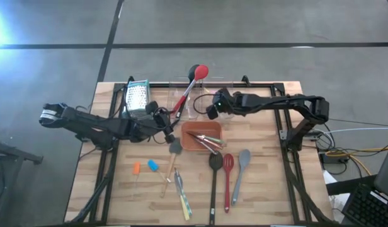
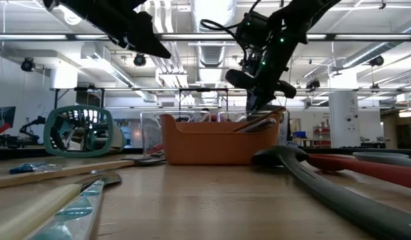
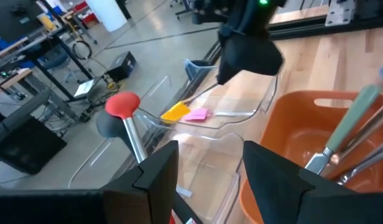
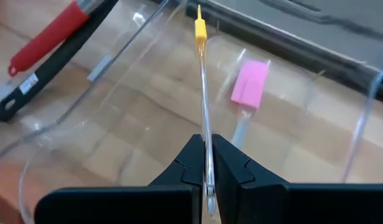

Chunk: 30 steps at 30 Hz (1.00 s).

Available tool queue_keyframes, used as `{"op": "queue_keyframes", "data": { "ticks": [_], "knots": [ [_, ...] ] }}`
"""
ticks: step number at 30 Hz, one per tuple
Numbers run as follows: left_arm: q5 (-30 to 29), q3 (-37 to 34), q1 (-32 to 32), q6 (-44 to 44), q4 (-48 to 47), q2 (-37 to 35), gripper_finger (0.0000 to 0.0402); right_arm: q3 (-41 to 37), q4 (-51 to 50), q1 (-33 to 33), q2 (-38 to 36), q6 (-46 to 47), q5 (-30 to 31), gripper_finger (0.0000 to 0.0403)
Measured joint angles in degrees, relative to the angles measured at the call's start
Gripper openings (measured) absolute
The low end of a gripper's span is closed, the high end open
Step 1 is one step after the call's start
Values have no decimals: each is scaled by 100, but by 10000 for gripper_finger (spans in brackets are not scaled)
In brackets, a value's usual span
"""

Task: Pick & Place Kitchen Items
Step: Put the yellow spatula into the right transparent bin

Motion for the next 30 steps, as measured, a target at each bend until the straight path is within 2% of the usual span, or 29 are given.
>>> {"op": "queue_keyframes", "data": {
  "ticks": [11, 24, 30],
  "knots": [
    [137, -94, -4, 2, 5, -15, 186, 385, -592, -465, 497, -99, -844, 8],
    [238, -83, -4, 52, 189, -17, 186, 405, -1123, -869, 568, -171, -1633, 8],
    [295, -78, -2, 298, 436, -17, 186, 405, -1151, -859, 641, -170, -1680, 8]
  ]
}}
